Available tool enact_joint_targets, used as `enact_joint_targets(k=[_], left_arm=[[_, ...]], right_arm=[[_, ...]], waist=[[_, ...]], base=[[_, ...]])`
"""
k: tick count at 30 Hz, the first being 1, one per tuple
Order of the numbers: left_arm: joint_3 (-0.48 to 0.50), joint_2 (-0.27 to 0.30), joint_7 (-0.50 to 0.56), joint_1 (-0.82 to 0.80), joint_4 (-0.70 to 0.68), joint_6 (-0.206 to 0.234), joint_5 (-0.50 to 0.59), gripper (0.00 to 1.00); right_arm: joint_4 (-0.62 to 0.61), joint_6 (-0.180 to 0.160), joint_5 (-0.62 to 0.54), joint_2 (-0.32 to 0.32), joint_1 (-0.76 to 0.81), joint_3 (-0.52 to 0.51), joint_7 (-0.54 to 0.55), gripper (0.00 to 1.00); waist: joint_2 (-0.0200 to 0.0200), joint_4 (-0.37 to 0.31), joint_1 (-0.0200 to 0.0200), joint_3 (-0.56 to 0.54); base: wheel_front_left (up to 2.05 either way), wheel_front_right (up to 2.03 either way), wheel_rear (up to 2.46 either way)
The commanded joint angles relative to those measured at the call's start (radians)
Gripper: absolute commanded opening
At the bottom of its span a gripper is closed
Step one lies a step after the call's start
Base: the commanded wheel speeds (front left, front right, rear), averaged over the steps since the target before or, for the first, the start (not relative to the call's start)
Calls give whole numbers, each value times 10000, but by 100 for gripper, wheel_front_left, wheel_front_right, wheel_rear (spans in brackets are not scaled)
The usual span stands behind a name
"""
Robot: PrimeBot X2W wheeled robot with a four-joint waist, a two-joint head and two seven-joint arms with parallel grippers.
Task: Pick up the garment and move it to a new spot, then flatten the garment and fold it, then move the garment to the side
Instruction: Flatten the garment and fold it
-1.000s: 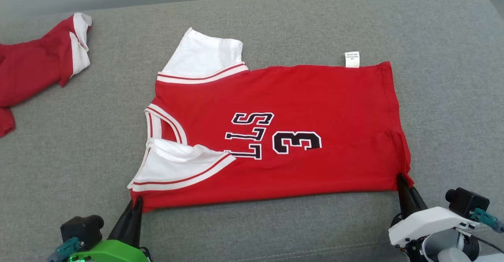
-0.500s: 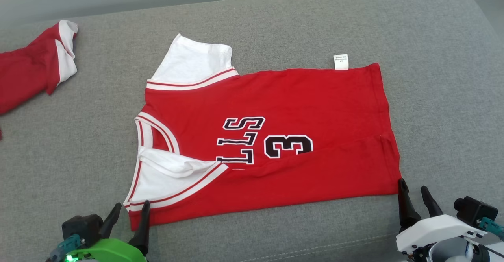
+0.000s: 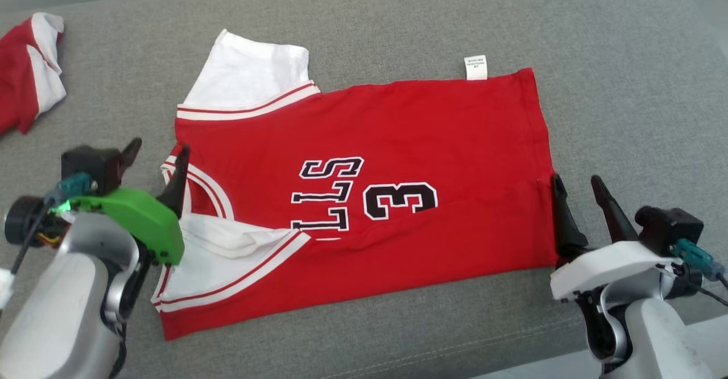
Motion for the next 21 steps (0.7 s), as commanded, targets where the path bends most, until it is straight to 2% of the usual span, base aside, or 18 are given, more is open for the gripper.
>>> enact_joint_targets(k=[1, 6, 11, 21], left_arm=[[-56, 90, 105, -600, 266, -82, 194, 100], [-325, -241, 528, -3088, 2020, -281, 507, 100], [-382, -447, 425, -4768, 3510, -202, 812, 100], [-559, -674, -295, -6601, 5521, -185, 1151, 100]], right_arm=[[-166, -8, -88, -24, -262, 132, 99, 100], [-697, -8, -215, -107, -1064, 790, 366, 100], [-960, -8, -61, -175, -1573, 1225, 340, 100], [-1151, -8, 58, -274, -2162, 1650, 150, 100]], waist=[[0, -311, 0, 548], [0, -601, 0, 1599], [0, -852, 0, 2441], [0, -1207, 0, 3341]], base=[[0, 0, 0], [0, 0, 0], [0, 0, 0], [0, 0, 0]])
